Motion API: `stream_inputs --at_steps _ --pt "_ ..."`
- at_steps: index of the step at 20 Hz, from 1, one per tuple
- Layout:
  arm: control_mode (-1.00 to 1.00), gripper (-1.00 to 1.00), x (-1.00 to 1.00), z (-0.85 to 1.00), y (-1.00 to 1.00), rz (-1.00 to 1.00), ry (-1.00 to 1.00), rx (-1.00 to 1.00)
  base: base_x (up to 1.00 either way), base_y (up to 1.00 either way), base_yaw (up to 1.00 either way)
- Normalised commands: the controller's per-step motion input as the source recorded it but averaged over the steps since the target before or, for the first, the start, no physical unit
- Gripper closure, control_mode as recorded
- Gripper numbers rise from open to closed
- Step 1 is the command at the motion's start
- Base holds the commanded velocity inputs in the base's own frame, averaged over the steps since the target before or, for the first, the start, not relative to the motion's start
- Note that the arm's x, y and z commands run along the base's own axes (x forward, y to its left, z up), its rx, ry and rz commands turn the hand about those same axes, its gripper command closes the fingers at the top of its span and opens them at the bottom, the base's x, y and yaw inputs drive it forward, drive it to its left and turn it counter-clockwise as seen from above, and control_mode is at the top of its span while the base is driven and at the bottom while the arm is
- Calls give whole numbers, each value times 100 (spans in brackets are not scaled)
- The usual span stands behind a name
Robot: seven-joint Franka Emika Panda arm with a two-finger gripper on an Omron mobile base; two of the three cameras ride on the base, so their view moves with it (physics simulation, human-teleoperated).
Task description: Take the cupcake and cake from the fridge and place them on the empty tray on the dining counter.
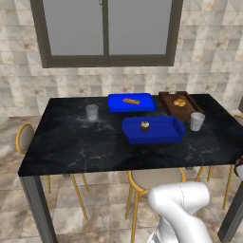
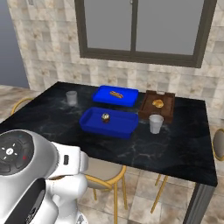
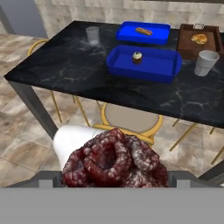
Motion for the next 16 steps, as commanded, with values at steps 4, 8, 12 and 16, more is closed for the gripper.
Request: stream_inputs --at_steps 4,8,12,16 --pt "-100 100 25 -6 0 0 0 0 51 0 0" --pt "-100 100 100 -18 0 7 1 5 0 0 0" --pt "-100 100 100 -12 0 12 1 6 0 0 0" --pt "-100 100 100 -13 0 10 0 2 0 0 0"
